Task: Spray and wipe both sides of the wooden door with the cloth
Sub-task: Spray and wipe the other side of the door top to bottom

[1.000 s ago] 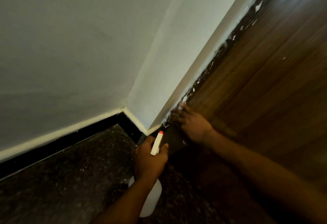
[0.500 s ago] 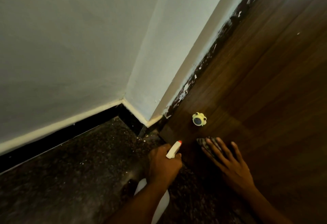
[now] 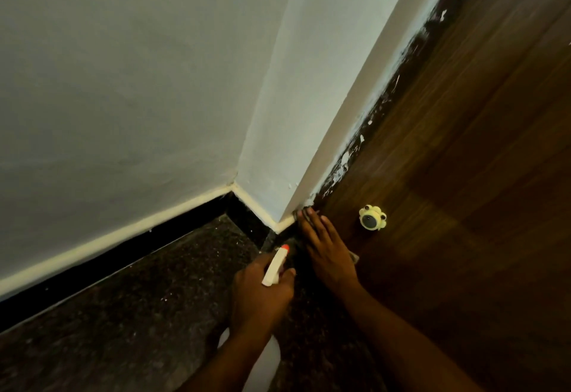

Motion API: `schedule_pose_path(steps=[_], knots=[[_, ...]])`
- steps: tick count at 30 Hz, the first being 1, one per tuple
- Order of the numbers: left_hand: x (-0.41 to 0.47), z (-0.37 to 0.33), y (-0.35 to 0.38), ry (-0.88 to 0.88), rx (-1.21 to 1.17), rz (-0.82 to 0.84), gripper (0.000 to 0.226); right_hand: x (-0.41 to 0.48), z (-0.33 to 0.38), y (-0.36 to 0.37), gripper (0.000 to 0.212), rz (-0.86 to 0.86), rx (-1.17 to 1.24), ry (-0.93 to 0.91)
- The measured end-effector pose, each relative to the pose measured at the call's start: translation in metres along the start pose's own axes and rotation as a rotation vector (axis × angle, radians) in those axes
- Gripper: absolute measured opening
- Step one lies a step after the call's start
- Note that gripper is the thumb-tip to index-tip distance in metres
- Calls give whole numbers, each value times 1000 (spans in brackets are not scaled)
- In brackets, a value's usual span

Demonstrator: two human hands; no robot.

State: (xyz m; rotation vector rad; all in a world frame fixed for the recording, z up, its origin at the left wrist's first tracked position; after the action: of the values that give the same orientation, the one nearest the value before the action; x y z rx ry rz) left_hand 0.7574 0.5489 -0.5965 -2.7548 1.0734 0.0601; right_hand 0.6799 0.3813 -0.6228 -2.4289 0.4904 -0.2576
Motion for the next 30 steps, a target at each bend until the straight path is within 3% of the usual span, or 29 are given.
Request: schedule_pose_path(steps=[2,4,5,6,8,10,12,16,18,21,24,28,30], knots=[[3,0,-3,-15,-5,-11,14,-25,13,23,82,86,-77,-161],[4,-4,1,-6,-19,0,14,-67,13,47,122,158,-107,-273],[3,-8,5,10,-28,16,14,-88,8,52,133,176,-80,-290],[2,-11,9,26,-39,30,14,-109,1,48,129,185,-68,-304],[-2,-16,18,58,-62,50,16,-143,-14,31,98,146,-63,-305],[-5,-15,25,52,-68,55,29,-163,-31,16,83,91,-51,-285],[-10,-13,32,29,-51,61,41,-165,-38,10,80,102,-52,-241],[-12,-13,36,15,-58,55,35,-115,-8,20,72,110,-139,-272],[-8,-9,33,30,-41,45,39,-77,8,25,87,261,-31,-234],[-1,-8,22,62,-29,19,38,-34,25,20,91,298,63,-247],[2,-15,15,90,-15,-4,31,-30,26,21,106,211,-78,-227],[-3,-24,26,95,-26,0,23,-53,-17,13,100,118,-57,-13],[-10,-31,38,107,-55,8,23,-79,-45,-6,86,-26,-18,62]])
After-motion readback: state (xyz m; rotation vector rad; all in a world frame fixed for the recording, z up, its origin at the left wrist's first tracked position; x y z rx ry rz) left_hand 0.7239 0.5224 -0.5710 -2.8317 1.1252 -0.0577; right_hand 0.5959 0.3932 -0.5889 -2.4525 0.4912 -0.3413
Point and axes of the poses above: each hand's wrist, its own x-axis towards the middle knuckle, its own y-axis out of the palm, z = x × y, the point moved 7 cm from there along x, towards the middle knuckle, and after that the axes turned 5 degrees about -x, right-handed, at the moved point
